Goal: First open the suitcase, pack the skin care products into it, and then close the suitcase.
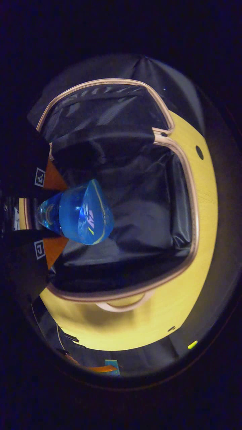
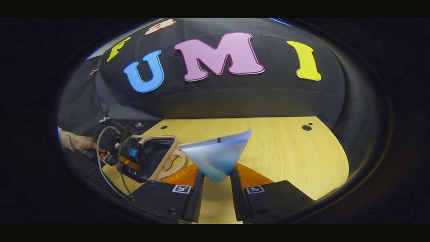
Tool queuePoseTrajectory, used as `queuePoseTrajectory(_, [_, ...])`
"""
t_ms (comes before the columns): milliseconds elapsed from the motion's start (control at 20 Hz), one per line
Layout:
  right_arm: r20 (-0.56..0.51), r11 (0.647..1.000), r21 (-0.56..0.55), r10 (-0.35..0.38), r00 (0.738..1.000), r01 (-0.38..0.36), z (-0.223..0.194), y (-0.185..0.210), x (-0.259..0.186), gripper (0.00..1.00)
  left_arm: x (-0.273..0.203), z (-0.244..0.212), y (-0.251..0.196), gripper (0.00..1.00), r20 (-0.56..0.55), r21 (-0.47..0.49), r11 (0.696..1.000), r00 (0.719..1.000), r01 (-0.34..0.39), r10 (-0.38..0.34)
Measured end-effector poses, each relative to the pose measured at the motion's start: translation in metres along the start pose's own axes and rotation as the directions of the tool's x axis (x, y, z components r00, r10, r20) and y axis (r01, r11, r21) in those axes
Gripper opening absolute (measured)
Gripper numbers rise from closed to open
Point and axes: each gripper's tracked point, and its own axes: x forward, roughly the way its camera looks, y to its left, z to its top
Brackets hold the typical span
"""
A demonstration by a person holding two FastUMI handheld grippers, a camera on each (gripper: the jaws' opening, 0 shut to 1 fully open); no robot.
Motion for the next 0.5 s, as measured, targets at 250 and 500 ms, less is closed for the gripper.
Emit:
queuePoseTrajectory(250, [0.009, 0.999, 0.020, -0.040, 0.999, 0.040, 0.003, -0.002, -0.012, 0.43, 0.011, -0.008, 0.013, 0.52, -0.029, -0.059, 0.998, 1.000, -0.014, 0.012])
queuePoseTrajectory(500, [-0.028, 1.000, 0.021, -0.022, 0.999, 0.023, -0.002, 0.023, -0.002, 0.43, -0.018, -0.007, 0.027, 0.78, 0.091, -0.005, 1.000, 0.996, -0.025, 0.026])
